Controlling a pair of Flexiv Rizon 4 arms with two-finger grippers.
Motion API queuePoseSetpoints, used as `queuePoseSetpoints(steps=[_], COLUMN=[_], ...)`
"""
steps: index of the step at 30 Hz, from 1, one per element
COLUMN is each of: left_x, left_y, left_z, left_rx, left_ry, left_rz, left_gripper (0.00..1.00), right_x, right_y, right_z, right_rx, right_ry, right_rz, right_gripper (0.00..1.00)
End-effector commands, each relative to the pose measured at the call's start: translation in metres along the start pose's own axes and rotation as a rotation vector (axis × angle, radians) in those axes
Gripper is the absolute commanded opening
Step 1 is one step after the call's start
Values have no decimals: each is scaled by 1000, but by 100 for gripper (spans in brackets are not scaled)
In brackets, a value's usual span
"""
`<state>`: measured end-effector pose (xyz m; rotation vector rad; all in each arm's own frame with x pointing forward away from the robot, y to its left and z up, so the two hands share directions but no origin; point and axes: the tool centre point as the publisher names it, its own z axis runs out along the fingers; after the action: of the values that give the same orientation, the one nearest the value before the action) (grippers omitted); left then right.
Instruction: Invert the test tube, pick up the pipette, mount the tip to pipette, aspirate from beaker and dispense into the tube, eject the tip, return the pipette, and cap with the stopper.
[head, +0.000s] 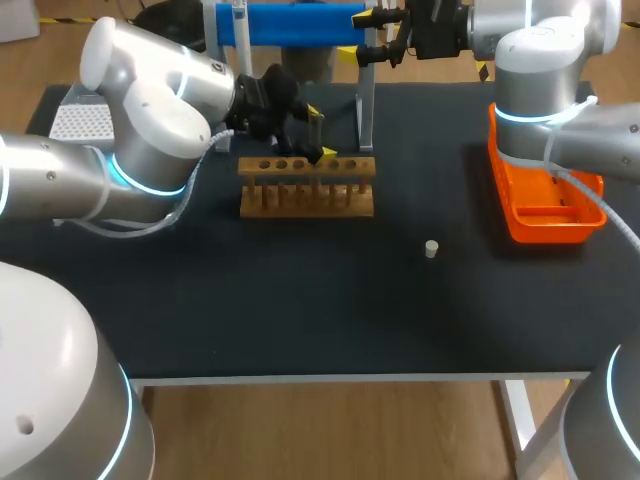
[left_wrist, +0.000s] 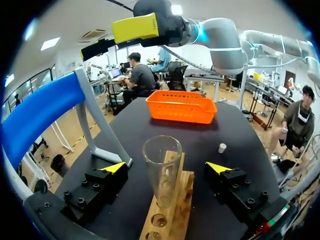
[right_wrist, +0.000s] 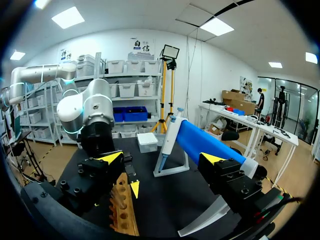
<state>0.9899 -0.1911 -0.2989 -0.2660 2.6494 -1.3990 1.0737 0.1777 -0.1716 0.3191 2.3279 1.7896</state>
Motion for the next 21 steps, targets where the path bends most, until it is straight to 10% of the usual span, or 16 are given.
queuePoseSetpoints(steps=[1,21], left_x=[-4,-4], left_y=[1,4], left_z=[7,11], left_rx=[-7,-27], left_ry=[10,26], left_rz=[1,4], left_gripper=[100,100], right_x=[0,0], right_y=[0,0], right_z=[0,0], right_rx=[0,0], right_ry=[1,1], right_rz=[0,0], right_gripper=[100,100])
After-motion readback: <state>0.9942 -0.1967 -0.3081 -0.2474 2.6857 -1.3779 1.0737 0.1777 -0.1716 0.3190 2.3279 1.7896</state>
